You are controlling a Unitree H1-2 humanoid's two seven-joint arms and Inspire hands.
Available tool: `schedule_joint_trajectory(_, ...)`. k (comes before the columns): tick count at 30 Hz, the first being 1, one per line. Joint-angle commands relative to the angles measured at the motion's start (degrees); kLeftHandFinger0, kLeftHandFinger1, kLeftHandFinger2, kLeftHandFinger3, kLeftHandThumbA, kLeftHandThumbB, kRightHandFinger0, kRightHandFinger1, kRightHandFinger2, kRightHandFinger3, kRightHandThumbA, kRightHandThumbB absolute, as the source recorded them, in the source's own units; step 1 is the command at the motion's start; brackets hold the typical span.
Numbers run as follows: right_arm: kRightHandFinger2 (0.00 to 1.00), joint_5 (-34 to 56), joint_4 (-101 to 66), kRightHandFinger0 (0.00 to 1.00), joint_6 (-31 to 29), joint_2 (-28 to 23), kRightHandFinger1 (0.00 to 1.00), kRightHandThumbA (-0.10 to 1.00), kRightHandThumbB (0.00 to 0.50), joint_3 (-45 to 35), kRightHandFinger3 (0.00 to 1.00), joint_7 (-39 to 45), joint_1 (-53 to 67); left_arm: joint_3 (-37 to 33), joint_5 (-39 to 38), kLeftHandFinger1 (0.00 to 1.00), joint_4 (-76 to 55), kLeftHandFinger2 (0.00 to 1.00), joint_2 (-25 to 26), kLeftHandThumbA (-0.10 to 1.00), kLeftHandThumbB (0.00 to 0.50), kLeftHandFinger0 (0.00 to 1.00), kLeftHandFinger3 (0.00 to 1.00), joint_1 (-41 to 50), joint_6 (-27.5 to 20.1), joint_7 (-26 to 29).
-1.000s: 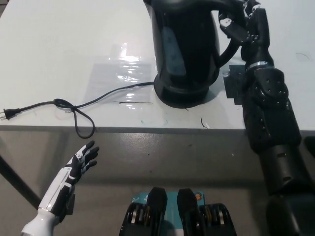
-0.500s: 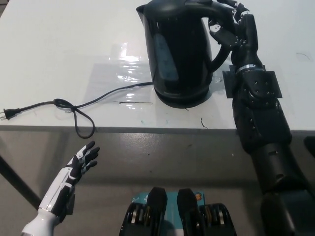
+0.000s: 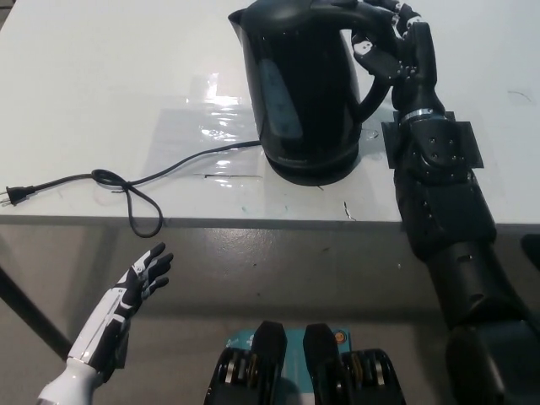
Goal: A kettle and its base are kept separately on the desk infront of the robot and the robot uses its right hand to lift the kettle by its handle and places it on its base to align it correctly.
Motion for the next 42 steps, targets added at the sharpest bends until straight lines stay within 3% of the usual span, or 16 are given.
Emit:
schedule_joint_trajectory(1,0.63,1.1,-1.5,0.0,-7.3,-0.6,0.23,-0.1,0.095,-0.3,0.65,1.1,-3.1,0.2,-0.1,1.0,-0.9,1.0,1.1,1.0,0.125,1.0,1.0,-0.7,-0.5,-0.6)
schedule_joint_trajectory(4,0.62,1.3,-1.7,0.0,-7.1,-1.0,0.23,-0.1,0.107,-0.4,0.66,1.6,-1.7,0.2,-0.4,1.0,-1.1,1.0,1.1,1.0,0.123,1.0,1.0,-0.8,-0.3,-0.6)
schedule_joint_trajectory(7,0.59,0.2,-2.3,0.0,-6.3,-1.3,0.19,-0.1,0.114,0.1,0.58,0.7,-0.4,0.2,-0.4,1.0,-1.0,1.0,1.2,1.0,0.12,1.0,1.0,-0.7,-0.6,-0.7)
schedule_joint_trajectory(11,0.65,0.2,-1.9,0.0,-6.6,-1.7,0.24,-0.1,0.106,0.1,0.62,0.8,1.3,0.3,-0.3,1.0,-1.0,1.0,1.0,1.0,0.108,1.0,1.0,-0.6,-0.6,-0.5)
schedule_joint_trajectory(19,0.67,1.6,1.3,0.0,-10.6,-2.7,0.25,-0.1,0.096,-0.4,0.64,2.6,2.9,0.4,-0.9,1.0,-0.8,1.0,1.0,1.0,0.106,1.0,1.0,-0.8,-0.5,-0.7)
schedule_joint_trajectory(25,0.6,1.1,1.9,0.0,-11.7,-2.6,0.24,-0.1,0.124,-0.2,0.56,2.3,4.2,0.4,-0.8,1.0,-0.5,1.0,0.8,1.0,0.115,1.0,1.0,-0.7,-0.8,-0.5)
schedule_joint_trajectory(31,0.58,0.1,1.8,0.0,-12.1,-2.7,0.24,-0.1,0.14,0.5,0.57,1.8,4.9,0.4,-0.9,1.0,-0.4,1.0,0.8,1.0,0.106,1.0,1.0,-1.0,-1.0,-0.6)
schedule_joint_trajectory(32,0.69,0.9,1.6,0.05,-12.2,-2.7,0.32,-0.05,0.185,0.3,0.7,2.8,5.1,0.4,-0.9,1.0,-0.5,1.0,0.8,1.0,0.11,1.0,1.0,-1.0,-0.9,-0.6)
schedule_joint_trajectory(33,0.91,1.7,1.2,0.25,-11.8,-2.8,0.54,0.14,0.27,0.3,0.91,4.2,5.3,0.3,-0.7,1.0,-0.5,1.0,0.8,1.0,0.112,1.0,1.0,-1.0,-0.9,-0.6)
schedule_joint_trajectory(34,1.0,1.7,0.7,0.5,-11.2,-3.1,0.75,0.33,0.317,0.7,1.0,5.4,5.6,0.3,-0.6,1.0,-0.5,1.0,0.7,1.0,0.113,1.0,1.0,-1.1,-0.9,-0.5)
schedule_joint_trajectory(35,1.0,2.1,0.1,0.76,-10.6,-3.6,1.0,0.49,0.419,1.5,1.0,8.2,5.9,0.4,-0.6,1.0,-0.5,1.0,0.8,1.0,0.113,1.0,1.0,-1.1,-0.9,-0.5)
schedule_joint_trajectory(36,1.0,2.7,-0.3,0.85,-10.1,-4.0,1.0,0.52,0.456,2.0,1.0,10.7,6.2,0.4,-0.7,1.0,-0.6,1.0,0.8,1.0,0.113,1.0,1.0,-1.0,-0.8,-0.5)
schedule_joint_trajectory(37,1.0,3.8,-0.9,1.0,-8.9,-4.3,1.0,0.56,0.498,2.3,1.0,13.2,6.3,0.4,-0.8,1.0,-0.6,1.0,0.9,1.0,0.104,1.0,1.0,-1.0,-0.8,-0.6)
schedule_joint_trajectory(38,1.0,4.7,-1.3,1.0,-8.2,-4.5,1.0,0.57,0.5,2.4,1.0,15.0,6.5,0.4,-0.8,1.0,-0.6,1.0,0.9,1.0,0.106,1.0,1.0,-1.0,-0.8,-0.6)
schedule_joint_trajectory(40,1.0,5.2,-1.6,1.0,-7.8,-5.3,1.0,0.7,0.5,3.2,1.0,17.6,6.6,0.4,-0.8,1.0,-0.6,1.0,0.9,1.0,0.101,1.0,1.0,-1.0,-0.9,-0.6)
schedule_joint_trajectory(42,1.0,6.0,-1.4,1.0,-7.8,-5.7,1.0,0.75,0.5,3.3,1.0,19.6,6.5,0.5,-0.9,1.0,-0.4,1.0,1.0,1.0,0.098,1.0,1.0,-1.1,-1.1,-0.7)
